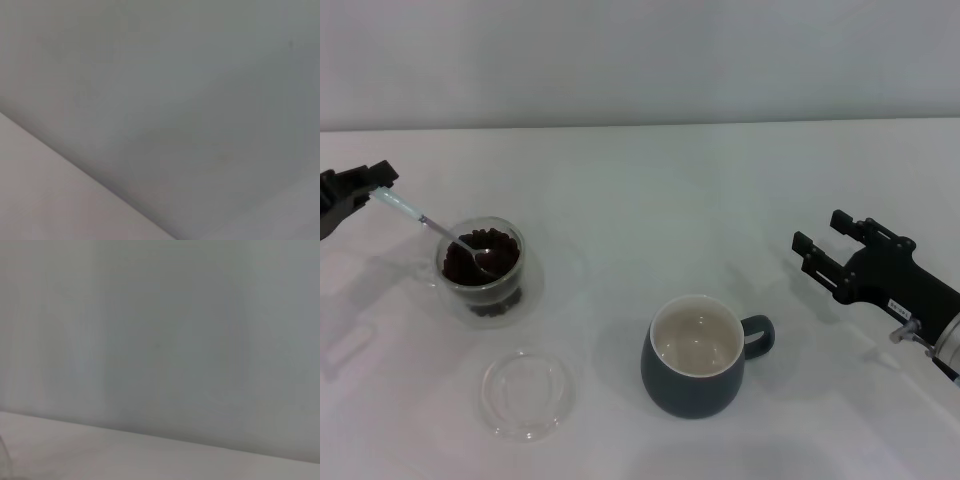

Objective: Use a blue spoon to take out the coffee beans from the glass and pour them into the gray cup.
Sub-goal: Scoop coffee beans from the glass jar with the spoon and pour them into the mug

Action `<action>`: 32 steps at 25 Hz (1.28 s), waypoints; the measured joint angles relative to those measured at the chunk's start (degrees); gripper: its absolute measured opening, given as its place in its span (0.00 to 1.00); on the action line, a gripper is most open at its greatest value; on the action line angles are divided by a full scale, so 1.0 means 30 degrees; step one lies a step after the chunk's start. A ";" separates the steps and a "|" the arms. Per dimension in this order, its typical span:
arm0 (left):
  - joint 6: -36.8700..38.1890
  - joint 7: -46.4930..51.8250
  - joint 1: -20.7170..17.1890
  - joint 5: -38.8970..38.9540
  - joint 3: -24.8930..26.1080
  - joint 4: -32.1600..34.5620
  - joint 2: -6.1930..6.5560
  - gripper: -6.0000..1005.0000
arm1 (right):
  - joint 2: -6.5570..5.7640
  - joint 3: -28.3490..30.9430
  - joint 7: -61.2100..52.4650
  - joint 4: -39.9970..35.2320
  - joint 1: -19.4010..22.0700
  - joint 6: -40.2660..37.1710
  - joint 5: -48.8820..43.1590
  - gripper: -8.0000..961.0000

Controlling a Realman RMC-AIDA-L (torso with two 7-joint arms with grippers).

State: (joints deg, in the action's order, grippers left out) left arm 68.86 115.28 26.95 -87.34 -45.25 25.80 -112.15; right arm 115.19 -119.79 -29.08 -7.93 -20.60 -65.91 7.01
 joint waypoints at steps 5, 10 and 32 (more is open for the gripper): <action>0.0396 0.0394 -0.0184 0.0470 -0.0007 -0.0015 0.0053 0.14 | -0.0018 0.0000 0.0000 0.0042 0.0065 0.0000 0.0011 0.69; 0.0764 0.0625 -0.0527 0.1082 -0.0007 -0.0020 0.0107 0.14 | -0.0018 0.0000 0.0035 0.0083 0.0071 -0.0001 -0.0025 0.69; 0.2840 0.0490 -0.0137 0.1274 -0.0125 0.0086 -0.0155 0.14 | -0.0018 -0.0148 0.0072 0.0005 0.0131 -0.0119 -0.0080 0.69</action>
State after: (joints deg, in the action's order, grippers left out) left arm 77.38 116.75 26.54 -83.52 -45.62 26.06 -112.62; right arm 115.13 -120.23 -28.86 -7.91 -20.21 -66.27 6.77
